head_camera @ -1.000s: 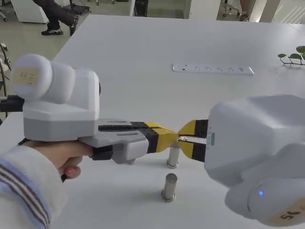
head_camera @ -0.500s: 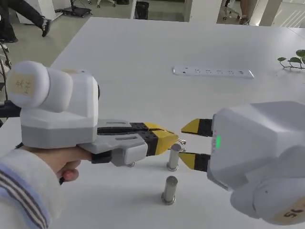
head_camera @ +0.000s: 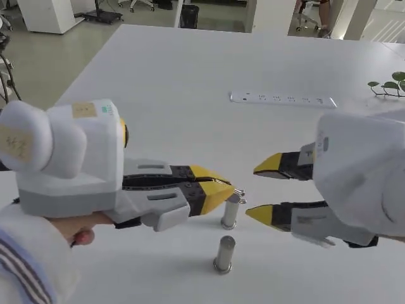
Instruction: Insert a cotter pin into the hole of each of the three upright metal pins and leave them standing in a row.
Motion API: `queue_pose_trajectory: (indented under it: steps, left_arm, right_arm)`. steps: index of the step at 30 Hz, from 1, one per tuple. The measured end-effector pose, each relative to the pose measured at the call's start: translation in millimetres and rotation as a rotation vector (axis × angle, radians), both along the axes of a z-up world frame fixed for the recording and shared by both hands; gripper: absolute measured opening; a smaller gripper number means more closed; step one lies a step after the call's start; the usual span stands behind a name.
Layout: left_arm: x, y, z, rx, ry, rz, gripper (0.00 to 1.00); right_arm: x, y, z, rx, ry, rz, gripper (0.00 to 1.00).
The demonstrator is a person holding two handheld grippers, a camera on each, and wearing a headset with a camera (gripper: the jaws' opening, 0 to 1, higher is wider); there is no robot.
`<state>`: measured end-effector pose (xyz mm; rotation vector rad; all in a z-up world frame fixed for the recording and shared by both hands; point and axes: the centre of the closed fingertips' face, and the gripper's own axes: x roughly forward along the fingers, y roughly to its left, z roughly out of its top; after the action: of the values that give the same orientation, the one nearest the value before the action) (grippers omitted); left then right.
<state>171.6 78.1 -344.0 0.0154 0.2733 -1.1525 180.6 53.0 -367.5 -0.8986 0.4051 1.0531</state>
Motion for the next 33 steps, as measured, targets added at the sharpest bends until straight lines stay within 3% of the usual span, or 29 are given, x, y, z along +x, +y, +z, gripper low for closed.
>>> queue_pose_trajectory:
  steps: [3, 10, 17, 21, 25, 33]
  left_arm:
    - [-0.3, 0.8, 0.5, 0.007, -0.024, -0.008, 0.0]
    - [-6.4, -0.6, 3.1, 0.012, -0.066, -0.041, 0.0]
    - [-11.9, -1.6, 5.2, 0.01, -0.077, -0.063, 0.0]
    - [-16.0, -3.3, 5.5, 0.014, -0.087, -0.083, 0.0]
    - [-19.4, -5.7, 5.0, 0.018, -0.092, -0.104, 0.0]
    - [-23.6, -8.6, 6.0, 0.013, -0.101, -0.132, 0.0]
  right_arm:
    - [-1.1, -1.6, -1.5, 0.007, 0.036, 0.001, 0.26]
    - [-6.2, 0.5, -1.9, 0.08, 0.154, 0.003, 0.26]
    - [-6.5, -1.7, -9.6, 0.147, 0.24, 0.007, 0.19]
    - [-13.1, -0.4, -9.6, 0.173, 0.281, 0.037, 0.16]
    - [-19.9, 1.9, -9.5, 0.219, 0.351, 0.057, 0.14]
    - [-26.4, 5.1, -7.6, 0.258, 0.405, 0.084, 0.11]
